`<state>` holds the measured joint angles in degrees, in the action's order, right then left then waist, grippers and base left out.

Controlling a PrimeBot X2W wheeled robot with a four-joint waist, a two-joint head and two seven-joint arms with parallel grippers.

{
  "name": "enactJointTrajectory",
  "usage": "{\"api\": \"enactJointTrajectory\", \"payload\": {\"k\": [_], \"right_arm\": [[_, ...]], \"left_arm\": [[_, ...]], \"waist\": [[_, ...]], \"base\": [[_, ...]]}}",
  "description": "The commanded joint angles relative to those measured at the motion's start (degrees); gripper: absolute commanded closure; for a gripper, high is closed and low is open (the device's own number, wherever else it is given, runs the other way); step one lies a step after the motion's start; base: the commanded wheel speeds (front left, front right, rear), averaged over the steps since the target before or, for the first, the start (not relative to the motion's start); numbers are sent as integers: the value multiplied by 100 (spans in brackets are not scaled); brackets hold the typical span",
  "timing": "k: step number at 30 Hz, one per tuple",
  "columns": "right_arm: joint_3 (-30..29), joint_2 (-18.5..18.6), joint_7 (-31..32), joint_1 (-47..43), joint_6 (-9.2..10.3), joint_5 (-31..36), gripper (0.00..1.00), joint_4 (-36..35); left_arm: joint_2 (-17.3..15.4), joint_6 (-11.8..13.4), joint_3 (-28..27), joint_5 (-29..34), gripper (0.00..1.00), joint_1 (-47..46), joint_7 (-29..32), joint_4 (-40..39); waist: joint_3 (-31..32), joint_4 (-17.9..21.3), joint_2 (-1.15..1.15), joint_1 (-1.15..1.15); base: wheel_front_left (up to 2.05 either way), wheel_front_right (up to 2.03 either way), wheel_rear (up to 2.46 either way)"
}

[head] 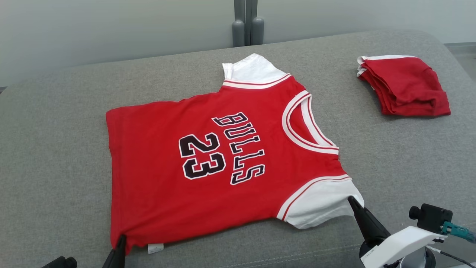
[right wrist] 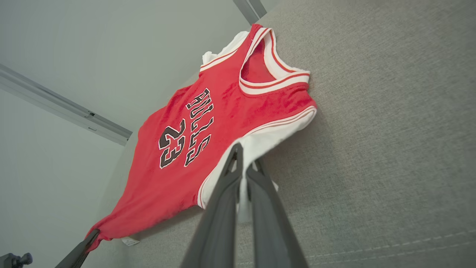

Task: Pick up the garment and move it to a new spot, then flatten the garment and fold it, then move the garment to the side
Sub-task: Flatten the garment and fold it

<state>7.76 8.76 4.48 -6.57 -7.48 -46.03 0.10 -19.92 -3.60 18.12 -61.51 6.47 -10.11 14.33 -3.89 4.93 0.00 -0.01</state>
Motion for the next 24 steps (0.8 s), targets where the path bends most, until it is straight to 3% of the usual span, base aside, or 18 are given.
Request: {"api": "enactJointTrajectory", "payload": {"k": [1, 12, 24], "right_arm": [[-22, -20, 31, 87, -2, 46, 100, 57], [-239, -197, 191, 644, -2, 207, 100, 385], [-564, -350, 496, 2081, -2, 441, 100, 1362]], "left_arm": [[6, -28, -24, -37, 100, -95, 16, 4], [259, -128, -266, -827, 100, -403, 370, -248], [363, 233, -447, -1322, 100, -1465, 992, -42]], "waist": [[-28, -33, 0, 1], [-174, -141, 0, 1], [-529, -200, 0, 1]], "base": [[0, 0, 0], [0, 0, 0], [0, 0, 0]]}}
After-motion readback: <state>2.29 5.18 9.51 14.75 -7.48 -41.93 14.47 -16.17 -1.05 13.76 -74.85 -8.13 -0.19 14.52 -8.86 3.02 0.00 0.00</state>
